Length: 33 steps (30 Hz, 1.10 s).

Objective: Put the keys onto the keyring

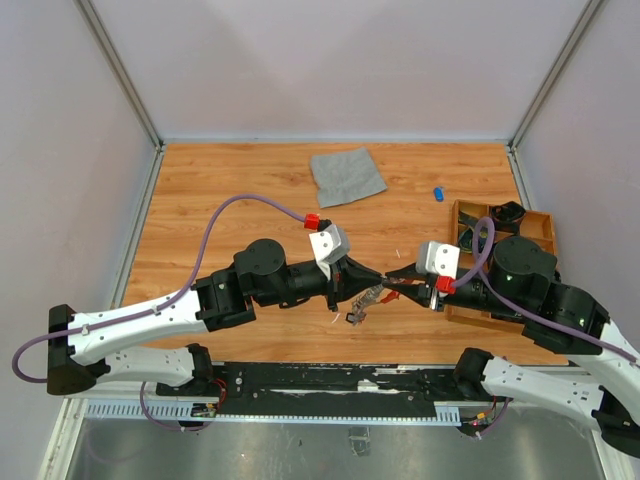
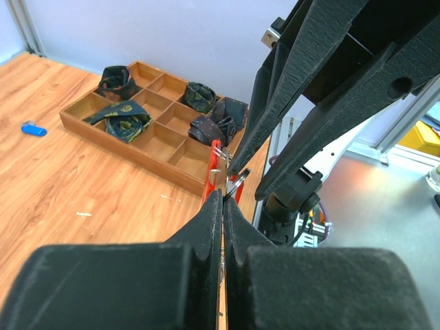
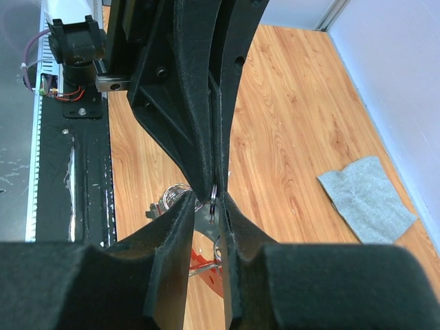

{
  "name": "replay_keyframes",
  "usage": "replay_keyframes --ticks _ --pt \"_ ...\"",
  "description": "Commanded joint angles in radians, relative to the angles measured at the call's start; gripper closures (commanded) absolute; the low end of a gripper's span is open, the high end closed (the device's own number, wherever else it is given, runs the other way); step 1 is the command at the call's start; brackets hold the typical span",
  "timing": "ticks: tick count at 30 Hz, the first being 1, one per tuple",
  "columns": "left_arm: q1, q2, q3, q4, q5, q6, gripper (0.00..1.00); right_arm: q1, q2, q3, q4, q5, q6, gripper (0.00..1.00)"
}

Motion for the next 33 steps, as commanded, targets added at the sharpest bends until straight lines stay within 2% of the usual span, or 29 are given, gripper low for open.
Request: replay_keyframes --ticks 1,4,10,17,19,22,24,26,33 --pt "-0.01 -0.008 0.006 0.065 -0.013 0.002 1.0 -0.005 0.004 0.005 -0.012 0.021 -0.011 0.78" --pt "-0.01 -0.012 0.007 0.063 -0.015 0.003 1.0 -0.005 0.015 0.01 -0.028 0.032 -0.018 0.82" --pt "-0.009 -0.02 0.004 0.056 -0.024 0.004 1.0 -0.005 0.042 0.031 -0.057 0.052 -0.028 0.99" --pt "-0.009 -0.034 -0.007 0.061 -0.021 0.011 0.99 -0.005 0.047 0.061 -0.063 0.062 -0.023 0.99" --pt "-0.009 -0.045 -0.02 0.072 -0.002 0.016 0.91 -0.005 0.045 0.074 -0.067 0.057 -0.025 1.0" --pt "-0.009 -0.072 -0.043 0.096 0.035 0.027 0.71 -0.005 0.04 0.093 -0.075 0.036 -0.03 1.0" --pt "-0.009 -0.088 -0.051 0.104 0.065 0.035 0.63 -0.005 0.036 0.106 -0.083 0.015 -0.035 0.99" --pt "-0.009 -0.098 -0.049 0.101 0.099 0.048 0.61 -0.005 0.035 0.121 -0.097 -0.01 -0.042 1.0" --pt "-0.009 -0.071 0.013 0.056 0.168 0.086 0.63 -0.005 0.037 0.146 -0.107 -0.096 -0.04 0.99"
